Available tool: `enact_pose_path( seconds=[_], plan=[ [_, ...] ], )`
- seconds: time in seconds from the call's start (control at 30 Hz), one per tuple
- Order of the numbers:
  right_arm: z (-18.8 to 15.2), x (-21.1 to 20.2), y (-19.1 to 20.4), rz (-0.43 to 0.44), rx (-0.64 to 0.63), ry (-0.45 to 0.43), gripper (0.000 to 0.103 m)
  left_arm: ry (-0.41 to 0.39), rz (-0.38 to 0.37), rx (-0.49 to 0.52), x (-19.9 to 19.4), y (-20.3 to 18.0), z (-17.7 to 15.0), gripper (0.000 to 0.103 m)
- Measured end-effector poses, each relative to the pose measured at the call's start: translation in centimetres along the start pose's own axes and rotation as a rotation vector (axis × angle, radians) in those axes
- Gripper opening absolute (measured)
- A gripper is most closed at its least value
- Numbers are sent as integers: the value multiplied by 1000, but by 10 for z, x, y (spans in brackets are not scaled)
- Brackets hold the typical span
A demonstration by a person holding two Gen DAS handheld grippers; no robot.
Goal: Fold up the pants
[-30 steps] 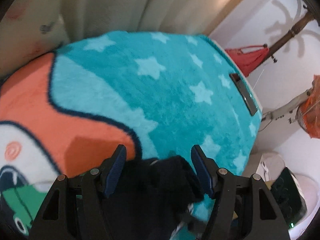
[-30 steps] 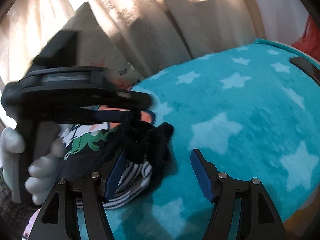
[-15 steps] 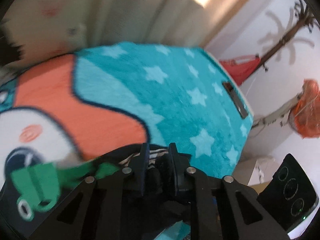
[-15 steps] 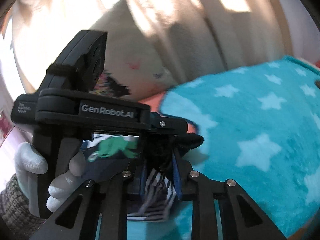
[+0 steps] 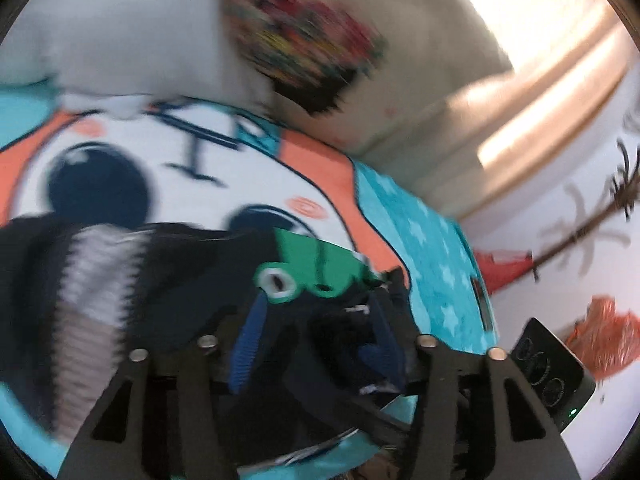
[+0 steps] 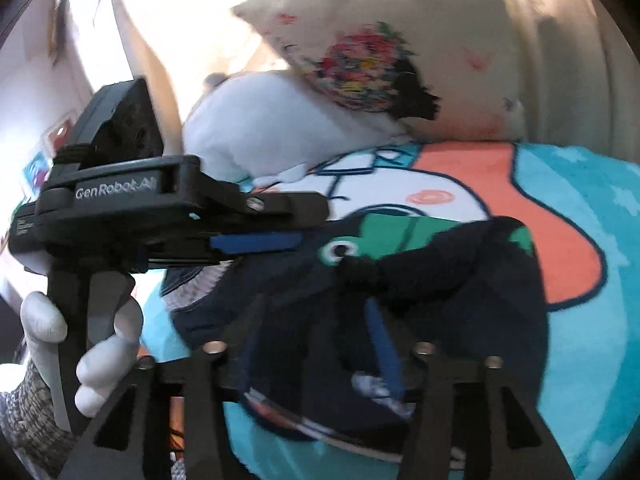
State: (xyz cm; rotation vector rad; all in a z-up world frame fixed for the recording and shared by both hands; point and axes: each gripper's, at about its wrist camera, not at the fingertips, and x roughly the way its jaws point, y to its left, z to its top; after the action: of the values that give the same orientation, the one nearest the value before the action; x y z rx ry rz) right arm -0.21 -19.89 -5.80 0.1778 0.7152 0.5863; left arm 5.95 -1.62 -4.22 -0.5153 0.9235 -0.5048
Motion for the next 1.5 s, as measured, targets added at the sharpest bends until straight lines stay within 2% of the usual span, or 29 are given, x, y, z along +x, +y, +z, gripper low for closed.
enact_pose_path(
  seconds=[0.07,0.13,0.23,0.3,0.33,0.37,0.47,0.63,0.73,0.83,0.9,0.97,1.03,1.1,1.2,1.27,1.4,1.5],
  plan=[
    [7,-8,5,43,-13,14,59,-54,39,-5,-22,10,-7,56],
    [11,-28,7,46,-13,-24,59,-94,81,13,-37,13,-13,59],
    [21,-58,-10,-72,21,-86,58,-131,133,31,-50,18,-20,60],
    [27,-61,-26,-203,50,-89,44,-149,148,31,-54,24,-21,60],
    [29,-57,-34,-244,69,-76,31,-154,159,29,-56,27,-21,60],
    [30,-52,-41,-261,90,-62,27,-157,168,26,-60,32,-23,60],
    [33,-24,-48,-249,126,-13,27,-172,193,4,-71,42,-25,60],
    [20,35,-27,-267,41,95,27,-215,248,-20,-95,58,-29,60],
    [18,43,-25,-296,18,98,28,-237,270,-64,-108,76,-31,60],
    [24,29,-29,-291,51,111,30,-255,278,-121,-117,95,-31,60],
    [32,9,-21,-297,56,63,34,-272,287,-168,-123,109,-32,60],
    [41,-7,-5,-264,40,18,54,-279,297,-201,-126,120,-33,60],
    [47,-8,13,-211,15,22,65,-277,302,-230,-128,129,-35,60],
    [54,8,34,-141,-22,68,66,-276,296,-252,-131,135,-39,60],
    [68,51,70,-30,-67,186,66,-283,296,-272,-138,143,-46,60],
    [75,83,95,15,-126,271,69,-302,304,-288,-147,150,-51,60],
    [78,140,141,20,-249,406,72,-340,331,-315,-165,164,-58,60],
    [70,178,168,-39,-324,485,76,-359,355,-321,-173,172,-64,60]
  ],
)
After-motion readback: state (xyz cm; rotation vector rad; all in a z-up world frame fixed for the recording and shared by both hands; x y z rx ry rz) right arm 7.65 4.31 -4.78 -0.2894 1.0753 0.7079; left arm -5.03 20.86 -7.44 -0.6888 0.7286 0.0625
